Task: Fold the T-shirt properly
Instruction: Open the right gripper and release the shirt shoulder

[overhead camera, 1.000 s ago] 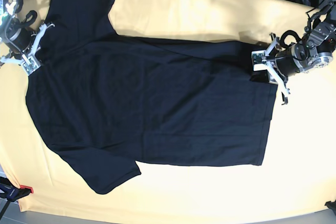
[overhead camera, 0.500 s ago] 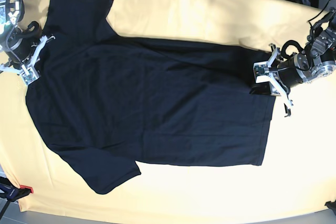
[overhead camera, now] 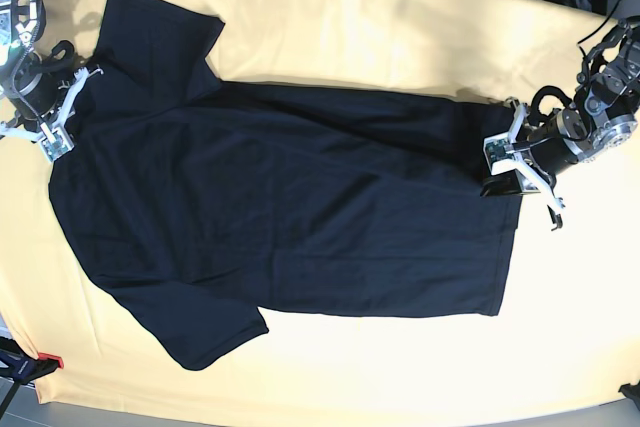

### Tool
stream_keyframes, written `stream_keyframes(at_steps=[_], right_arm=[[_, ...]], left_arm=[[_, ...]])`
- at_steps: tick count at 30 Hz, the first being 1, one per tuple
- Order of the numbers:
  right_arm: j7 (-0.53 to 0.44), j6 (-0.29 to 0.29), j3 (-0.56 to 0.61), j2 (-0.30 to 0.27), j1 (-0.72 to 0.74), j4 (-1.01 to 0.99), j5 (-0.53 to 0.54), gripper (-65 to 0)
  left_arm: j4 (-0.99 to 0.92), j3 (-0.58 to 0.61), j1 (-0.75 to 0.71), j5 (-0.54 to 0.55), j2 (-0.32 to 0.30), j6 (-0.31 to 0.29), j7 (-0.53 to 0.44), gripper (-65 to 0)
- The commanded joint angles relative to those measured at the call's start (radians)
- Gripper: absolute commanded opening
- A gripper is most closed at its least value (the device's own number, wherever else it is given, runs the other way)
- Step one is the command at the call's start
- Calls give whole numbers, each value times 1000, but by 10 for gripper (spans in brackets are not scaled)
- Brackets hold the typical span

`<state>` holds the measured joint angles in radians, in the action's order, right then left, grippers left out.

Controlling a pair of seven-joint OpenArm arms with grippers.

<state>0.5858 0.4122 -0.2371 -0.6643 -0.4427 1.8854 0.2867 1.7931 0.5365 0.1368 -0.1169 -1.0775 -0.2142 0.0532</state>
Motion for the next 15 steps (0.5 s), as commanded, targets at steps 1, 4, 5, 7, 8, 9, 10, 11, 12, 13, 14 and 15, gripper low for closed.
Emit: stream_keyframes(at_steps=[1, 4, 5, 7, 8, 9, 10, 11, 12, 13, 14, 15], right_arm=[[-37, -5, -11, -19, 9, 11, -4, -650], [-76, -47, -11, -17, 38, -3, -33, -552], [-72, -91, -11, -17, 58, -8, -53, -458], [-32, -201, -11, -18, 100, -9, -91, -317], [4, -236, -11, -18, 124, -9, -93, -298], [41, -234, -11, -18, 144, -9, -87, -299], [82, -204, -12, -18, 159, -7, -62, -299], [119, -154, -12, -18, 172, -6, -16, -299], [155, -106, -12, -18, 175, 0, 40, -299], [185, -58, -12, -18, 174, 8, 101, -299], [215, -3, -12, -18, 172, 16, 169, -299], [243, 53, -12, -18, 171, 26, 238, -299]], left_arm=[[9, -11, 25, -3, -19, 20, -8, -650], [8, -11, 55, 2, -19, 21, -8, -564], [8, -11, 69, 2, -19, 22, -8, -454], [8, -11, 100, 5, -20, 70, -2, -267], [8, -11, 111, 20, -19, 111, 0, -219], [8, -11, 117, 63, -20, 140, 2, -196], [9, -11, 123, 115, -20, 143, 18, -194], [9, -11, 124, 164, -20, 136, 51, -194], [9, -11, 124, 200, -19, 116, 84, -194], [9, -11, 124, 225, -19, 79, 111, -194], [9, -11, 124, 240, -20, 32, 135, -194], [9, -11, 124, 242, -20, -13, 143, -194]])
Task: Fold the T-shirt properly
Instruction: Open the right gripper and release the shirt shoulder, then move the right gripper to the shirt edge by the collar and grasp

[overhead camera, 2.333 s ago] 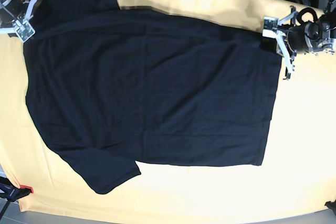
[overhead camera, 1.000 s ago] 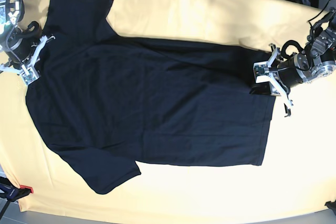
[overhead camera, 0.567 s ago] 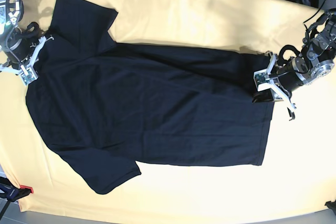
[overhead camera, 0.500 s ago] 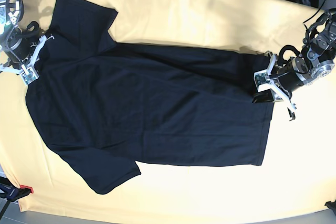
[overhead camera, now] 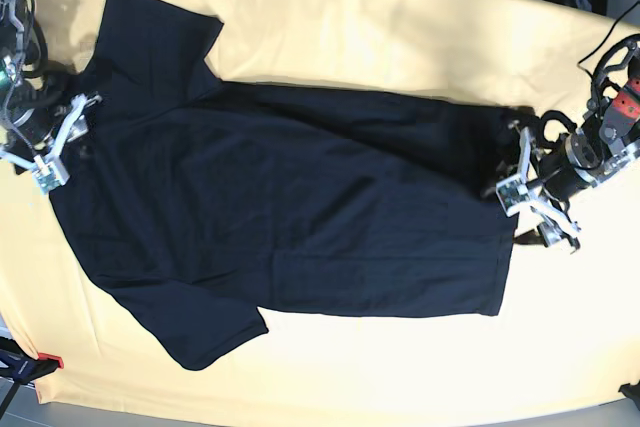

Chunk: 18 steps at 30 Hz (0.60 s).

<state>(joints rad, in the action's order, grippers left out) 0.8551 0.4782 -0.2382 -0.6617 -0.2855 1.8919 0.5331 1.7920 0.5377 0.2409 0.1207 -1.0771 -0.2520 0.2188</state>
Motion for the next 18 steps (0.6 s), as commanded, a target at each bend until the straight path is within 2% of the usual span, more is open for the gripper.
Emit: stream_keyframes(at_steps=[1, 4, 8, 13, 18], right_arm=[[2, 39, -11, -20, 13, 29, 63, -299], [69, 149, -11, -20, 10, 62, 235, -301], [93, 217, -11, -20, -45, 104, 319, -303], [90, 220, -10, -19, -175, 158, 399, -303], [39, 220, -10, -6, -301, 210, 345, -303]], left_arm=[[10, -13, 20, 3, -20, -15, -22, -194], [8, -13, 20, -41, -26, -87, -23, -194], [-20, -13, 20, -87, -31, -61, -23, -194], [-50, -13, 20, -56, -23, -140, -42, -194], [-50, -13, 19, -56, -23, -134, -46, -194]])
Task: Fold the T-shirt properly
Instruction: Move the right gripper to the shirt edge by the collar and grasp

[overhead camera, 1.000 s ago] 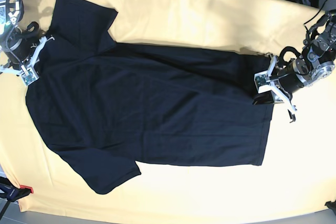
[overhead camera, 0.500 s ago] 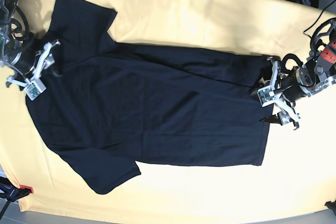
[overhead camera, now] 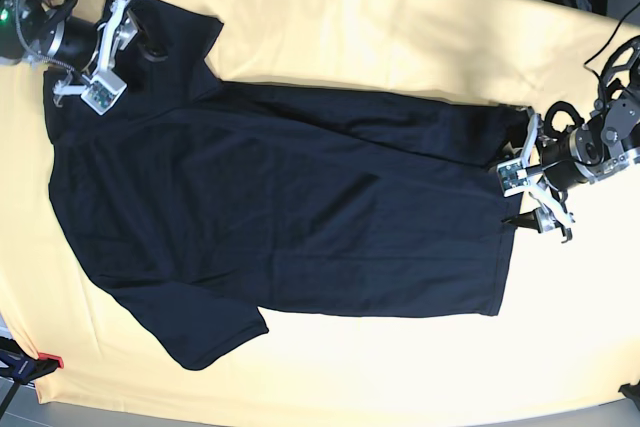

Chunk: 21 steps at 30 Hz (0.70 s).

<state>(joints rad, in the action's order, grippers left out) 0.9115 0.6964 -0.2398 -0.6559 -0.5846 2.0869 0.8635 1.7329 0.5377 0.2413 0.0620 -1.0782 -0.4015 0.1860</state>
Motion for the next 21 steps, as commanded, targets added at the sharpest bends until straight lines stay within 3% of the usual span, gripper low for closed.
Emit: stream_keyframes(at_steps=[1, 6, 11, 15, 21], right_arm=[[-18, 2, -9, 0, -23, 14, 14, -303], [-55, 2, -9, 86, -82, 14, -114, -303], [-59, 2, 4, 145, -89, 9, -148, -303], [-76, 2, 90, 149, -89, -35, -217, -303], [-172, 2, 177, 149, -88, -71, -417, -303]], left_arm=[[9, -13, 19, 3, -21, 15, -13, -194], [9, -13, 19, 3, -21, 16, -37, -194], [9, -13, 19, 3, -21, 15, -55, -194], [9, -13, 19, 3, -21, 16, -55, -194], [9, -13, 20, 3, -21, 16, -58, -194]])
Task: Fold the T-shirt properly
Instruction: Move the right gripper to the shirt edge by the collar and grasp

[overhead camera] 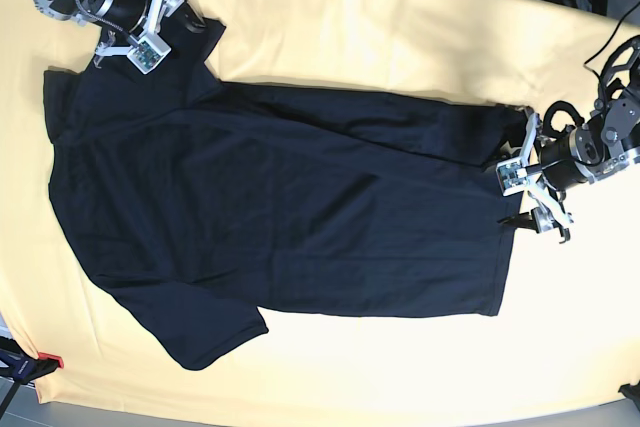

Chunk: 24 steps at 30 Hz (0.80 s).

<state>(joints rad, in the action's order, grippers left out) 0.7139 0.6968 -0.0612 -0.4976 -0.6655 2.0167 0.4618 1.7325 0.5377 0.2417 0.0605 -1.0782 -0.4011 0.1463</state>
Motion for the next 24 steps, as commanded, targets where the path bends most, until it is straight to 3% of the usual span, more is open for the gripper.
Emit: stream_keyframes(at_steps=[1, 4, 8, 9, 20, 24], right_arm=[[23, 1, -1, -10, -7, 0, -18, -303], [29, 1, -1, -10, -8, -1, -19, -333], [68, 1, -1, -10, -8, -1, -19, -617], [74, 1, -2, -10, -8, -1, -19, -650], [111, -113, -93, -10, -8, 198, -77, -650], [81, -121, -164, -10, -8, 286, -76, -650]], left_arm=[[9, -13, 19, 4, -21, 15, -18, -194], [9, -13, 19, 4, -21, 15, -18, -194], [9, -13, 19, 4, -21, 15, -18, -194], [9, -13, 19, 4, -21, 15, -18, -194], [10, -13, 19, 4, -22, 15, -18, -194], [10, -13, 19, 4, -22, 15, -18, -194]])
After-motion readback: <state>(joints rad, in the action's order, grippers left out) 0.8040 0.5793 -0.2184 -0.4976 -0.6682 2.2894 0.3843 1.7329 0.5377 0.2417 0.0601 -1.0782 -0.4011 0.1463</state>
